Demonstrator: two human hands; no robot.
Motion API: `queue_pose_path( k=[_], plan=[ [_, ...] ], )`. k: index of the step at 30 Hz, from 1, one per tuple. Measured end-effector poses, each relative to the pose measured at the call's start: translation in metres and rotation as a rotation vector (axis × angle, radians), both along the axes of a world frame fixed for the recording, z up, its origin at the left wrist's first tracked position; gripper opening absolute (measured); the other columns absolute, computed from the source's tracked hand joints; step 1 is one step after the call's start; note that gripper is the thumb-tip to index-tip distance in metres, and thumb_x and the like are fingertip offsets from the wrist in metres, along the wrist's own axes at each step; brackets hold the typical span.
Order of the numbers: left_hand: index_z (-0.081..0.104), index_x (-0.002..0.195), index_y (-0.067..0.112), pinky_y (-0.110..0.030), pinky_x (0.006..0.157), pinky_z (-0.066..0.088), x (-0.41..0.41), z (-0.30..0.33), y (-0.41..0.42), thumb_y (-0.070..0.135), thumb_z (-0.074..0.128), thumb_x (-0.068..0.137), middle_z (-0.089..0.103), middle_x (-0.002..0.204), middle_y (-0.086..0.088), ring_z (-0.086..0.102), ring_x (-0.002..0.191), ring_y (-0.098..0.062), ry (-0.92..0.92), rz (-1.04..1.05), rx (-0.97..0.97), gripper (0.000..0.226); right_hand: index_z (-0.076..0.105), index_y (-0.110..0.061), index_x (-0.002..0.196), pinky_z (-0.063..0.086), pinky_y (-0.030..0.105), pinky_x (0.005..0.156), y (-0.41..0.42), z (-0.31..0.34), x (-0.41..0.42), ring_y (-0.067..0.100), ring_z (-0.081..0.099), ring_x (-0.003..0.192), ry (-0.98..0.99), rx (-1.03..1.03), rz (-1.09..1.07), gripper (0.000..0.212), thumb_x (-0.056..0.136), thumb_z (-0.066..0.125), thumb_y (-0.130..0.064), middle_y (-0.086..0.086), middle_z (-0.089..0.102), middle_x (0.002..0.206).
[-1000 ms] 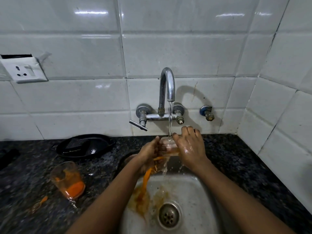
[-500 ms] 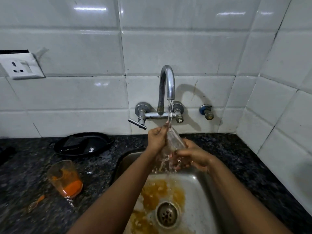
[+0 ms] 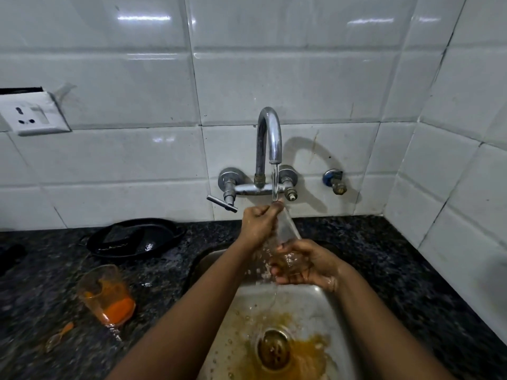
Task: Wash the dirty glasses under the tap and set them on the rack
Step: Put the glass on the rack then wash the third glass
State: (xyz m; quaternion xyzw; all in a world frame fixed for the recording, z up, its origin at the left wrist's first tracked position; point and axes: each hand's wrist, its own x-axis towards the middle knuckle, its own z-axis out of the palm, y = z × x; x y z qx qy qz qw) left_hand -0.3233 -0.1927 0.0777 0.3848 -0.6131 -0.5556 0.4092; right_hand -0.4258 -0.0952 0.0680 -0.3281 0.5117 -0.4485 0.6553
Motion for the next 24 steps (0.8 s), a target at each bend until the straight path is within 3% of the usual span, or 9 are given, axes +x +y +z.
queue_pose_path(
  k=[3,6,9,12,14,16,18,21,24],
  plan=[
    [0.055,0.062,0.01,-0.021,0.049,0.045,0.005,0.007,-0.001,0.042,0.054,0.089,0.058,0.055,-0.003,0.053,0.043,-0.009,-0.068,-0.08,-0.039,0.042,0.063,-0.012,0.096,0.057,0.044,0.077,-0.011,-0.003,0.001,0.026,0.067,0.08,0.405,-0.081,-0.061,0.022,0.075,0.071,-0.015,0.011,0.069,0.092],
    [0.064,0.083,0.005,-0.028,0.069,0.054,0.015,0.019,-0.003,0.061,0.034,0.089,0.068,0.082,-0.011,0.066,0.071,-0.016,-0.339,-0.271,-0.04,0.064,0.054,-0.013,0.11,0.054,0.037,0.081,-0.03,-0.002,-0.002,0.022,0.062,0.091,1.014,-0.224,-0.099,0.061,0.057,0.084,-0.019,0.001,0.065,0.102],
    [0.059,0.109,0.002,-0.023,0.079,0.055,0.023,0.027,0.004,0.036,0.049,0.093,0.067,0.098,-0.009,0.066,0.087,-0.015,-0.437,-0.649,-0.136,0.039,0.046,-0.016,0.119,0.052,0.039,0.085,-0.042,0.003,-0.004,0.025,0.059,0.098,1.221,-0.386,-0.153,0.058,0.07,0.075,-0.019,0.008,0.062,0.112],
    [0.043,0.133,0.011,-0.038,0.106,0.039,0.025,0.018,-0.008,0.021,0.072,0.076,0.051,0.133,-0.011,0.048,0.123,-0.025,-0.964,-0.819,-0.639,0.065,0.043,-0.02,0.12,0.05,0.042,0.089,-0.05,0.008,-0.011,0.026,0.054,0.109,1.403,-0.566,-0.057,0.061,0.068,0.073,-0.012,0.009,0.055,0.12],
    [0.035,0.138,0.013,-0.043,0.112,0.03,0.022,0.013,-0.014,0.016,0.062,0.084,0.039,0.144,-0.011,0.038,0.132,-0.026,-1.448,-0.639,-1.083,0.061,0.045,-0.017,0.123,0.047,0.044,0.093,-0.051,0.011,-0.015,0.027,0.048,0.115,1.489,-0.615,0.011,0.066,0.065,0.075,-0.009,0.01,0.052,0.124],
    [0.03,0.141,0.014,-0.052,0.115,0.019,0.016,0.01,-0.011,0.012,0.05,0.09,0.03,0.15,-0.012,0.032,0.137,-0.028,-1.626,-0.475,-1.278,0.055,0.045,-0.014,0.124,0.044,0.048,0.097,-0.049,0.014,-0.016,0.027,0.045,0.119,1.498,-0.63,-0.025,0.065,0.067,0.075,-0.008,0.012,0.05,0.128],
    [0.025,0.144,0.021,-0.052,0.116,0.013,0.01,0.015,-0.004,0.011,0.055,0.088,0.022,0.155,-0.008,0.024,0.141,-0.026,-1.469,-0.526,-1.151,0.065,0.047,-0.013,0.121,0.045,0.051,0.094,-0.049,0.014,-0.018,0.028,0.045,0.118,1.504,-0.668,-0.058,0.061,0.067,0.074,-0.006,0.012,0.051,0.125],
    [0.043,0.131,0.007,-0.043,0.108,0.036,0.014,0.028,-0.002,-0.004,0.069,0.07,0.047,0.137,-0.018,0.047,0.126,-0.032,-0.641,-0.779,-0.213,0.067,0.051,-0.013,0.118,0.048,0.047,0.089,-0.05,0.012,-0.021,0.028,0.05,0.112,1.455,-0.68,-0.108,0.057,0.066,0.074,-0.005,0.011,0.056,0.118],
    [0.054,0.116,-0.003,-0.055,0.097,0.046,0.015,0.022,-0.008,-0.011,0.067,0.055,0.059,0.119,-0.028,0.061,0.108,-0.039,-0.18,-0.68,0.108,0.063,0.055,-0.015,0.115,0.05,0.044,0.087,-0.049,0.011,-0.022,0.027,0.054,0.105,1.362,-0.675,-0.214,0.056,0.064,0.077,-0.01,0.011,0.061,0.112]
  ],
)
